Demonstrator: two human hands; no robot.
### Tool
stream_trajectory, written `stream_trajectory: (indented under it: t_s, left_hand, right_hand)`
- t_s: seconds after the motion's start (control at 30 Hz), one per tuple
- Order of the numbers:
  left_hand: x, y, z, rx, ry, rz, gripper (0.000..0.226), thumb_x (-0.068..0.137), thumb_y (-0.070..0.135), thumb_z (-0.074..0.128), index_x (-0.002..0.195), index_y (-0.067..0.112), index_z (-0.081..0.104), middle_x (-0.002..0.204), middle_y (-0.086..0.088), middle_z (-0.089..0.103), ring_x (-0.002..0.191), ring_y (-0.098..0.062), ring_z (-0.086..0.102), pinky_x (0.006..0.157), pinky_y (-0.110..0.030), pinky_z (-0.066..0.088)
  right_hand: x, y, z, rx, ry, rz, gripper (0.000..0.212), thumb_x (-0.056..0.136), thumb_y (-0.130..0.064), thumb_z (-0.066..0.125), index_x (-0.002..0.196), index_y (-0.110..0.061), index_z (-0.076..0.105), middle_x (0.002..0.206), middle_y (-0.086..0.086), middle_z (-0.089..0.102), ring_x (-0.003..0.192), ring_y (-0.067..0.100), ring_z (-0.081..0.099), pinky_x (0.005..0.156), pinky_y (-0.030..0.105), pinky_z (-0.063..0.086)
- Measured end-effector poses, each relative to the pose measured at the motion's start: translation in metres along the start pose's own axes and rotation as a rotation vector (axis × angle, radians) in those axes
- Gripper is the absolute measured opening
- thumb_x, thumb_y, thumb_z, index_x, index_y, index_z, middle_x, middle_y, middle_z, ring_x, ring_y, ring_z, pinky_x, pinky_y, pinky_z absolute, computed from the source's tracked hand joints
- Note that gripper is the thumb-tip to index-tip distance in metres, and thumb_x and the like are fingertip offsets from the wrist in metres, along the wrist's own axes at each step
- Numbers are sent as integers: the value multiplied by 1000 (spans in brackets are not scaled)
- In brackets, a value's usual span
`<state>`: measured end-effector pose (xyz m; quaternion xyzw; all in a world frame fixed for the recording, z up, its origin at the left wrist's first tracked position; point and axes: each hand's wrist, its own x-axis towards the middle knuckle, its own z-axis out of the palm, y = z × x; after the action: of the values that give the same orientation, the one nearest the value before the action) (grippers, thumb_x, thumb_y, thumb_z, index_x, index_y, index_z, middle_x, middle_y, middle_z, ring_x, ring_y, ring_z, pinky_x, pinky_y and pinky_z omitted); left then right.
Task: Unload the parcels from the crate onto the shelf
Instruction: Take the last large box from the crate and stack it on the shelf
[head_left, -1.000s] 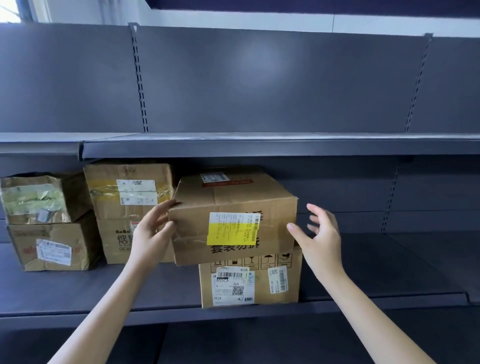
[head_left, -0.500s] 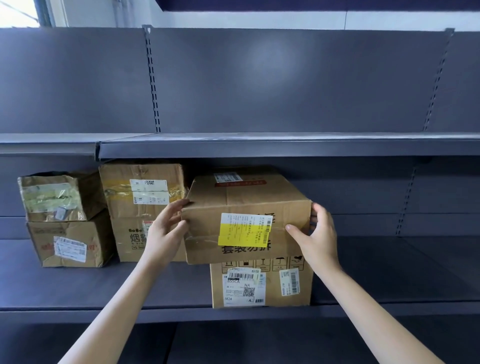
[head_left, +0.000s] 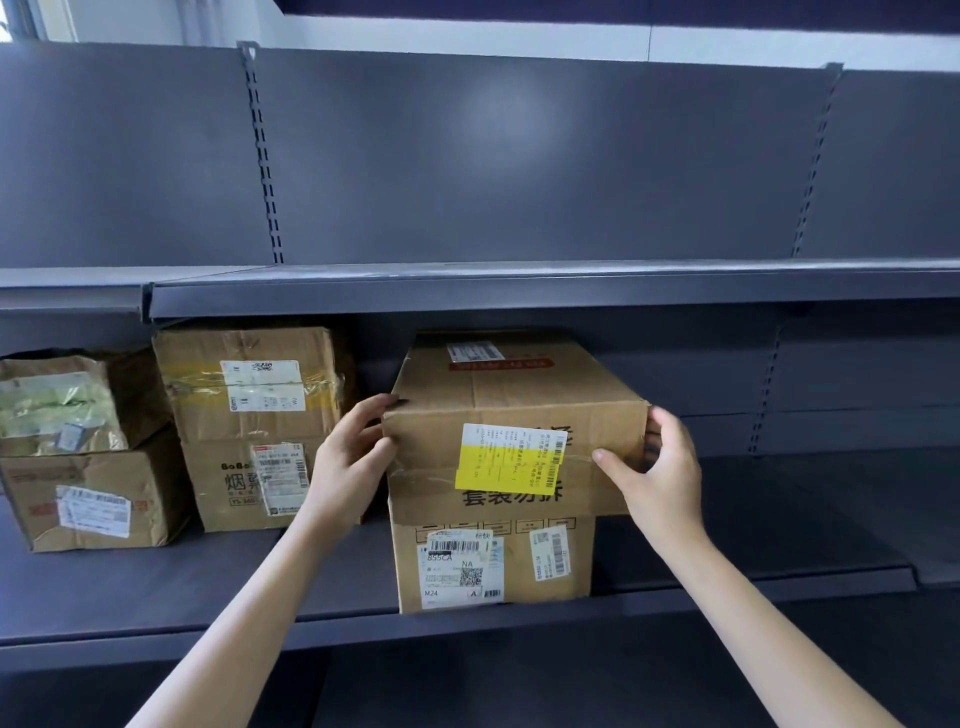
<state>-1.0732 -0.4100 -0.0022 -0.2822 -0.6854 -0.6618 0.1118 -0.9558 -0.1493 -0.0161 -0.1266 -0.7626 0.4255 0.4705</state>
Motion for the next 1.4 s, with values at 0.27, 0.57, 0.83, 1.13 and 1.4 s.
stream_trajectory:
  t_s: [0.27,0.57,0.83,1.13,1.4]
  left_hand:
    - [5,-2,1,-17,-15,-7,52,87,-8,43,112,36,57,117,-2,63,106,-15,61,74,-26,52]
    - [14,-10,-7,-14,30,-39,45,80,5,48,111,36,59,101,2,65,88,-5,62,72,-25,49]
    - [20,-14,-3,4,42,-52,49,86,-8,42,119,25,57,95,0,64,74,-2,59,66,-23,47]
    - [19,-10,-3,-12,30,-29,44,74,11,46,106,37,59,97,3,64,78,2,61,59,-13,48]
    - [17,-10,-1,21,18,-35,47,80,9,45,106,47,56,102,6,63,88,-1,60,69,-20,49]
  right_hand:
    - [6,0,7,12,-12,7,65,73,-11,76,129,-11,42,127,8,46,106,16,48,85,28,41]
    - [12,2,20,21,-39,-9,66,73,-13,76,129,-11,42,127,7,47,109,18,49,89,34,47]
    - [18,8,29,37,-7,-10,64,74,-13,76,128,-9,42,126,9,48,107,16,48,88,34,47]
    - [19,14,30,47,-8,-11,64,73,-14,77,127,-10,43,126,9,49,105,14,49,81,29,46]
    - [19,11,27,58,-41,-4,65,74,-13,76,129,-9,40,128,10,47,109,18,49,84,30,46]
